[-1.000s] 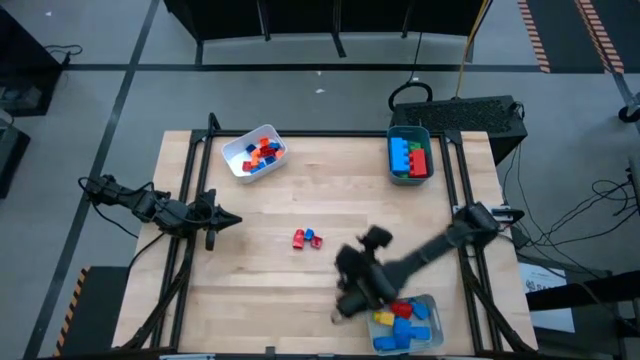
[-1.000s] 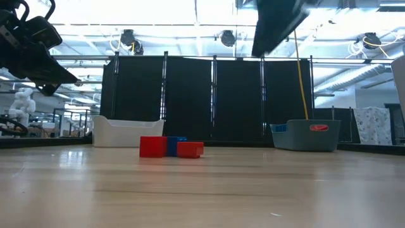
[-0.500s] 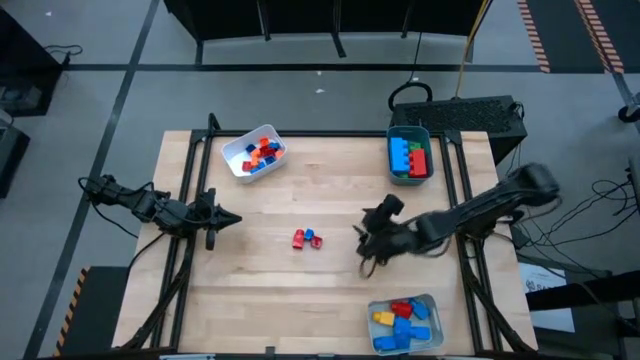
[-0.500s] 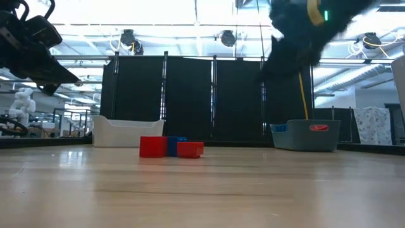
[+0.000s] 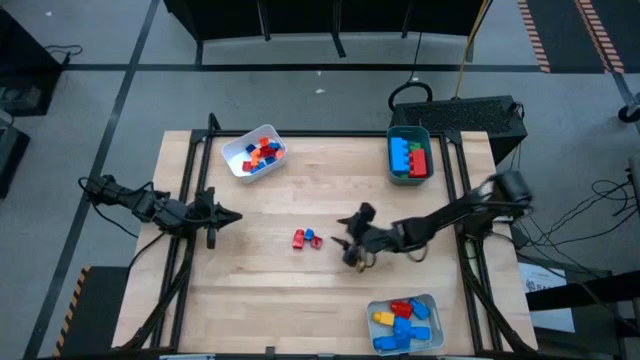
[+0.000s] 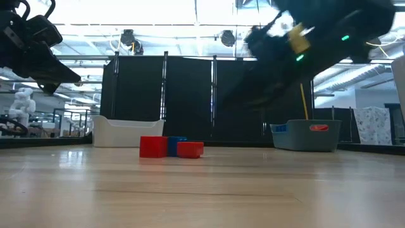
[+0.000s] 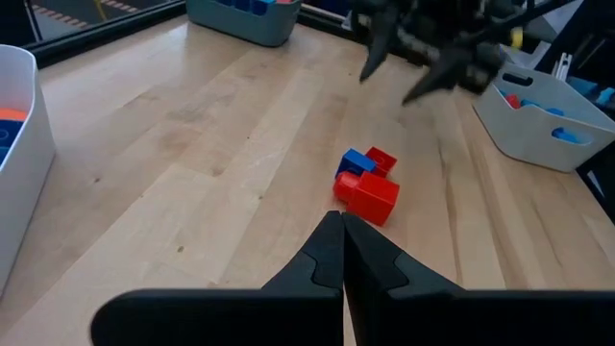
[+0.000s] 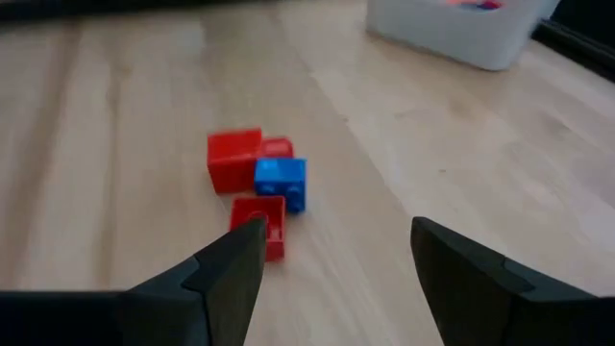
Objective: Sort blocks by size
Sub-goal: Put the small 4 stud red game piece into the white bin
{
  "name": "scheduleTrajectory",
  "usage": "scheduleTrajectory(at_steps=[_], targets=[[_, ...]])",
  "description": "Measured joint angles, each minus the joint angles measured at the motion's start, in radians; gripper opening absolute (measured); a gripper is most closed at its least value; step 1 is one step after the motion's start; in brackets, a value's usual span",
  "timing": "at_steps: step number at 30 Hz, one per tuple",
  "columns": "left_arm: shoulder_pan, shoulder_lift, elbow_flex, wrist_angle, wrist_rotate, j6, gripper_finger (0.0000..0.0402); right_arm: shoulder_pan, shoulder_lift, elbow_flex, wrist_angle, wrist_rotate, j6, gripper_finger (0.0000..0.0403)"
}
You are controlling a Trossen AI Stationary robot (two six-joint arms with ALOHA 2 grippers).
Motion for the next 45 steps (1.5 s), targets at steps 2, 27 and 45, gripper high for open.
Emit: scheduleTrajectory(at_steps=[2, 27, 45], targets=[[0.000, 0.000, 0.000, 0.000, 0.000, 0.000, 0.0002, -0.001, 0.088, 0.075, -0.006, 0.008, -0.048, 0.0242], [0.000, 0.000, 0.000, -0.002, -0.002, 0.000, 0.0002, -0.016, 0.357, 0.248, -0.018, 0.015, 0.055, 0.0242], [0.000, 0.000, 0.000, -0.002, -0.002, 0.000, 0.0002, -0.023, 0.353, 0.249, -0.057, -0.010, 0.096, 0.0110]])
